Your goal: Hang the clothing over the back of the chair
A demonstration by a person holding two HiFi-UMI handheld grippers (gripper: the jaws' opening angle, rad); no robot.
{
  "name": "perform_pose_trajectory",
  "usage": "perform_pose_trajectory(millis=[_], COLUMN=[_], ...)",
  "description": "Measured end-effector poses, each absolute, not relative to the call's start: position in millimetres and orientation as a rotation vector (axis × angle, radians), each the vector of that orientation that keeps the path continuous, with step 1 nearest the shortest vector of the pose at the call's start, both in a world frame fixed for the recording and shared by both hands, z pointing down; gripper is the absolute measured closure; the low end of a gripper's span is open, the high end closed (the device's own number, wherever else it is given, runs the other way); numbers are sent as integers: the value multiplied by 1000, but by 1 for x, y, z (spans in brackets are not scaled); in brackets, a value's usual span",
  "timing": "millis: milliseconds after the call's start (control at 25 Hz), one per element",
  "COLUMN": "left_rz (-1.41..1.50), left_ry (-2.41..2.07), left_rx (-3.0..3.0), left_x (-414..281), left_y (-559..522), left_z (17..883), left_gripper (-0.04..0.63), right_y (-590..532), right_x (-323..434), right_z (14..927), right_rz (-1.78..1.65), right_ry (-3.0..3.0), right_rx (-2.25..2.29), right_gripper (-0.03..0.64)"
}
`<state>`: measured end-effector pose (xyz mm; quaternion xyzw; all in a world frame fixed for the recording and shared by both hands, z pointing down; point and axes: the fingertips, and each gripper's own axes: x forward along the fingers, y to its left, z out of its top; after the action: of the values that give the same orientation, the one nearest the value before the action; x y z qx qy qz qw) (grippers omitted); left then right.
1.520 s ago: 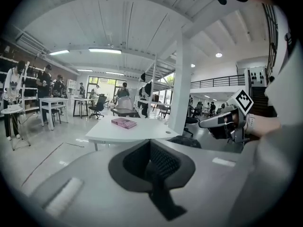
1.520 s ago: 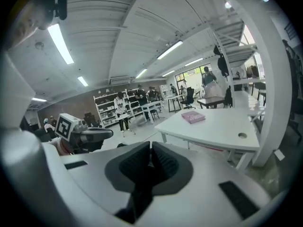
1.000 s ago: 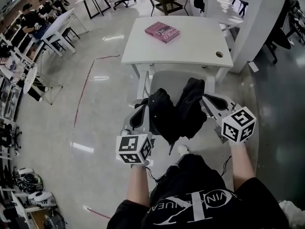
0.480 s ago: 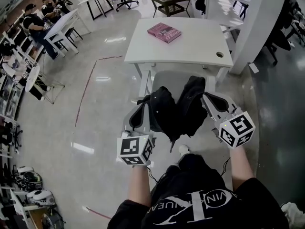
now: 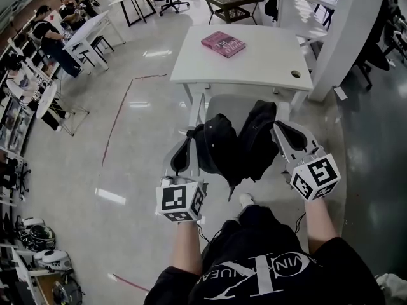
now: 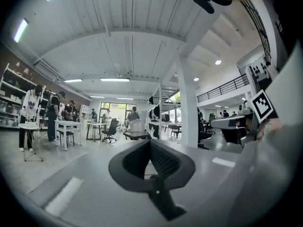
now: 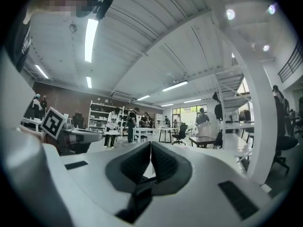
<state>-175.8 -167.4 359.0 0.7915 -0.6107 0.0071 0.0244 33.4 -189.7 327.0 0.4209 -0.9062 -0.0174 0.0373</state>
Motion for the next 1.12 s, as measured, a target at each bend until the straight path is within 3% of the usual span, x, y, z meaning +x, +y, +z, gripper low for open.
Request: perform_pose_trajectory(millis=[1120], left_rz=[-53], left_ry=[-2012], left_rx=[2410], left_x=[-199], left_y=[-155], left_z=[345], left_gripper=[586], right_y=[-187], right_x=[30], right_z=[322], right_rz=[-80], right_ry=[-2776], right_rx=[1353], right_gripper=[601])
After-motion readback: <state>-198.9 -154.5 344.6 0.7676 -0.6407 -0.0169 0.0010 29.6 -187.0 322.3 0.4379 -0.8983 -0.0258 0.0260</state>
